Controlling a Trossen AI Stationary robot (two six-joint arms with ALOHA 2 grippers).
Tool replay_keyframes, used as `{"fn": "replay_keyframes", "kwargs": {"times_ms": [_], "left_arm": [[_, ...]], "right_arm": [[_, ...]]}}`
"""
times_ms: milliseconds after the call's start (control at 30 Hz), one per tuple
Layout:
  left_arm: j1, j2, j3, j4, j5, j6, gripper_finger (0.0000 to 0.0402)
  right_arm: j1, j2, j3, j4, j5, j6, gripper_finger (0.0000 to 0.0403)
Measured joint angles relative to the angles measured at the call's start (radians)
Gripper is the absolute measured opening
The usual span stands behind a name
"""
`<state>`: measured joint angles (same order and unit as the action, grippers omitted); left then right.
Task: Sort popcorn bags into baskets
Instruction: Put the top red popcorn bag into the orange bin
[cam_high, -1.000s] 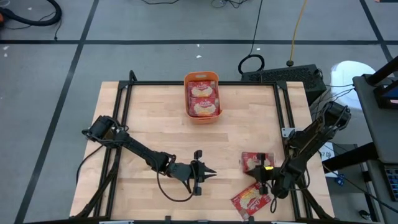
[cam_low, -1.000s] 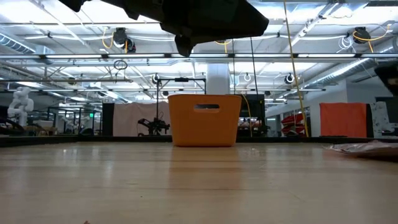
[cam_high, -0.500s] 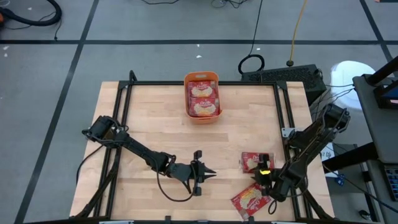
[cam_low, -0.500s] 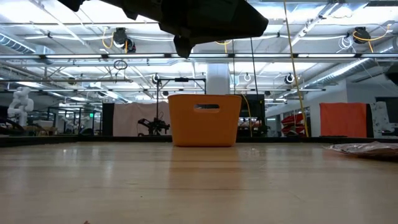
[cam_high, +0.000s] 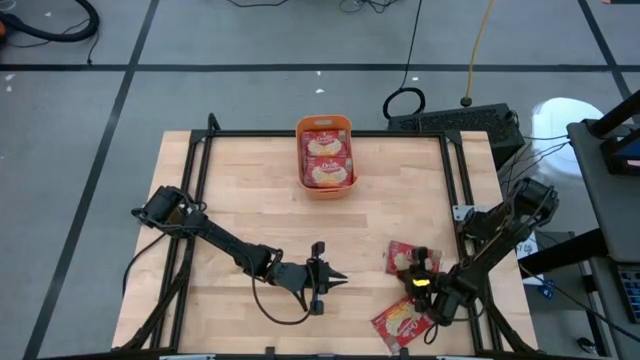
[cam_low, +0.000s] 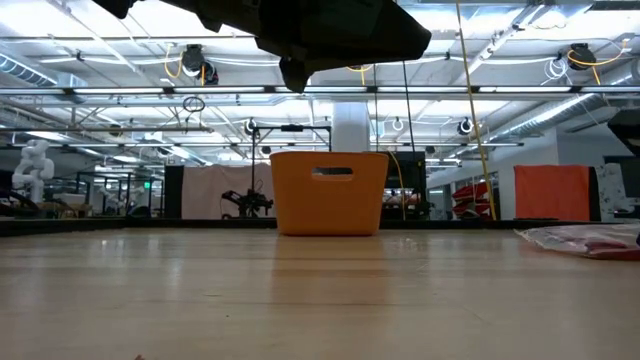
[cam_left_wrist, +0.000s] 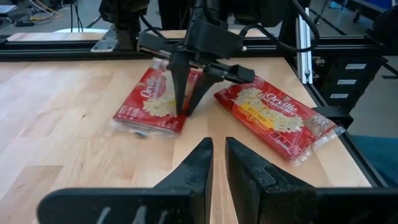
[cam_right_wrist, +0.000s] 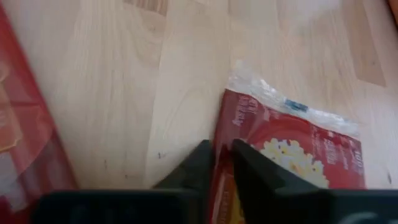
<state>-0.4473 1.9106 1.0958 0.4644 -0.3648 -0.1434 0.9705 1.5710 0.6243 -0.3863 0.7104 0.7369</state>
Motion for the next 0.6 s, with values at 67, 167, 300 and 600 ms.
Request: {"fn": "replay_keyframes", "kwargs": {"times_ms": [67, 167, 300, 600], "left_arm": [[0.000, 0.000, 0.000, 0.000, 0.000, 0.003, 0.0049], [0.001, 0.000, 0.000, 0.002, 0.000, 0.003, 0.0049], [0.002, 0.000, 0.000, 0.001, 0.000, 0.004, 0.0049], [0.003, 0.001, 0.000, -0.006, 0.000, 0.010, 0.0049]], "right_arm": [[-0.009, 0.001, -0.001, 0.012, 0.000, -0.002, 0.0024], [-0.027, 0.003, -0.004, 0.043, 0.018, -0.013, 0.0008], [-0.046, 0.004, -0.005, 0.195, 0.052, -0.107, 0.0003], [-0.082, 0.001, -0.003, 0.580, 0.046, -0.486, 0.0000]]}}
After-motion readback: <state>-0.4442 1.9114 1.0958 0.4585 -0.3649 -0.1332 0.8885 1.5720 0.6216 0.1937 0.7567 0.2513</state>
